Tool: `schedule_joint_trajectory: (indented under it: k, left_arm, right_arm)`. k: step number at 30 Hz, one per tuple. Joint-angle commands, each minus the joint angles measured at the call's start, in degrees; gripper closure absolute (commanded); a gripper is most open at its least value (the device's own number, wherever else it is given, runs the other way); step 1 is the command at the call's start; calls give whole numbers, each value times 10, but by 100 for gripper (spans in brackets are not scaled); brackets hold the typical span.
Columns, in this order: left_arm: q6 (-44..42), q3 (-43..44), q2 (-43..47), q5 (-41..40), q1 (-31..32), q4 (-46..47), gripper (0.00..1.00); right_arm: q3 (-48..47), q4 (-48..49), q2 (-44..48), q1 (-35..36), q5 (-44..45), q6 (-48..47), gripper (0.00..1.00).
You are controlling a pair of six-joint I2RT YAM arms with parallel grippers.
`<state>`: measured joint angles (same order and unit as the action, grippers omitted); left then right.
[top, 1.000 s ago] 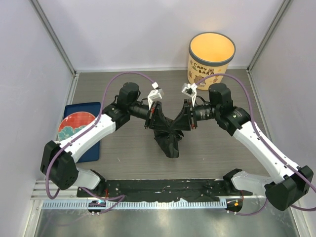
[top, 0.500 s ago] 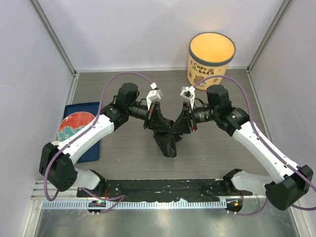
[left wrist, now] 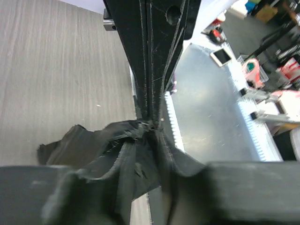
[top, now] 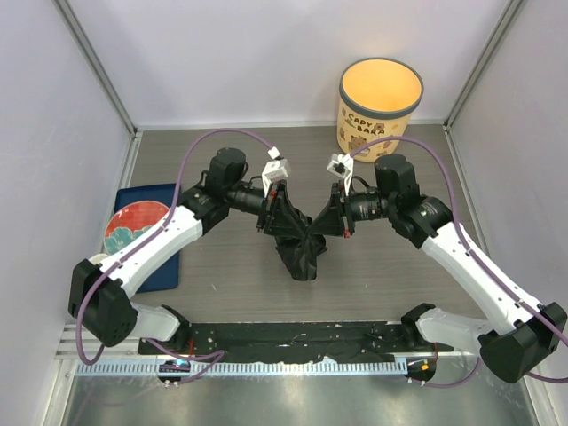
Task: Put the trash bags into the trash bin
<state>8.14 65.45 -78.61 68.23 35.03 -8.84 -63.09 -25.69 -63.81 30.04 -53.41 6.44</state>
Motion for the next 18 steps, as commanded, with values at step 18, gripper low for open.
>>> schedule_joint_trajectory:
  k: [18]
  left_arm:
    - [2, 13, 32, -108, 16, -6, 46]
  right_arm:
    - [30, 151, 22, 3, 53, 147, 99]
